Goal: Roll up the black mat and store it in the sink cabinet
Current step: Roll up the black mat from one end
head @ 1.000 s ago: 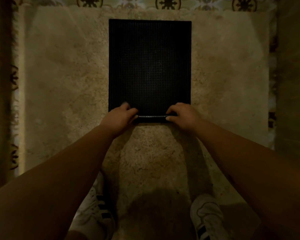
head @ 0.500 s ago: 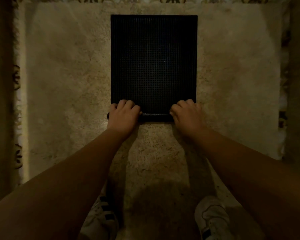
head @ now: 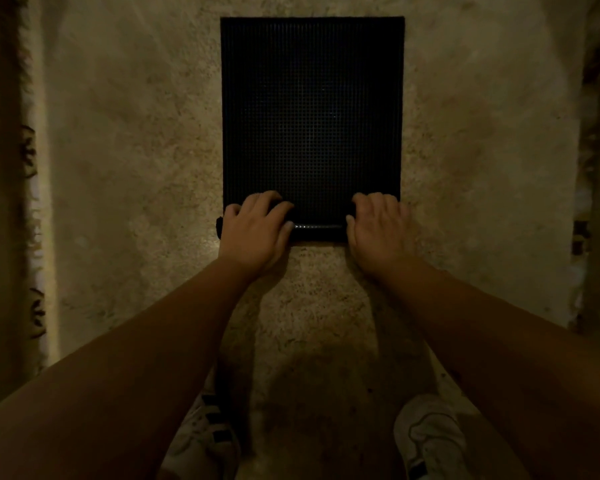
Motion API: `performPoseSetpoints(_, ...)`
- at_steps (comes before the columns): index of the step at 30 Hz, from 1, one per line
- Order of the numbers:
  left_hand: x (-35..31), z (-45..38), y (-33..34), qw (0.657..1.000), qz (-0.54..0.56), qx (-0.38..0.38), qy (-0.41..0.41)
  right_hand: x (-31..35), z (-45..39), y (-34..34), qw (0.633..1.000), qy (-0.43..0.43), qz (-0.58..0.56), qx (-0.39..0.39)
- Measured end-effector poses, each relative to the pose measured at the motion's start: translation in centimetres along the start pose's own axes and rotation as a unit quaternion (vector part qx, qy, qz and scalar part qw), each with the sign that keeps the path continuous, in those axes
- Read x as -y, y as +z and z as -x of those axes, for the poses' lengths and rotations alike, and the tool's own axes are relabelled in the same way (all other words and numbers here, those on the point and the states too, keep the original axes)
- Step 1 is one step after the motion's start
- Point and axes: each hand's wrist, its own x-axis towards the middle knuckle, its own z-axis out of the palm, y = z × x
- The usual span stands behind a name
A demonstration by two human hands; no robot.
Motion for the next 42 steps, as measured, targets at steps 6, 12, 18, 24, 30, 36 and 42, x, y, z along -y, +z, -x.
performPoseSetpoints(6,-0.3,0.4,1.4,0.998,-0.049,0.028,-0.038,0.4,-1.2,-0.4,0.998,0.032,0.013,0.050)
performPoseSetpoints(12,0.4,-1.9,1.3,0.995,-0.047,0.059,-0.062,0.2,-2.6,-0.7,0.995,0.042,0.018,0.092)
performPoseSetpoints(18,0.5,-3.1,0.8,0.994,-0.037,0.071,-0.071,0.2,-3.3,-1.1,0.995,0.045,0.023,0.088)
performPoseSetpoints(24,0.5,-4.2,0.1,0.992,-0.025,0.084,-0.091,2.1,-3.1,-2.0,0.998,0.019,0.016,0.053)
performPoseSetpoints(30,-0.2,-3.6,0.3,0.994,-0.055,0.033,-0.093,2.2,-2.9,-1.4,0.994,0.031,0.014,0.107)
performPoseSetpoints(36,-2.5,-0.7,2.4,0.998,-0.062,0.005,-0.023,2.1,-3.4,-1.1,0.993,0.030,0.012,0.111)
performPoseSetpoints(42,-2.1,-2.4,1.5,0.997,-0.046,0.032,-0.047,1.7,-4.8,-0.7,0.994,0.033,0.005,0.107)
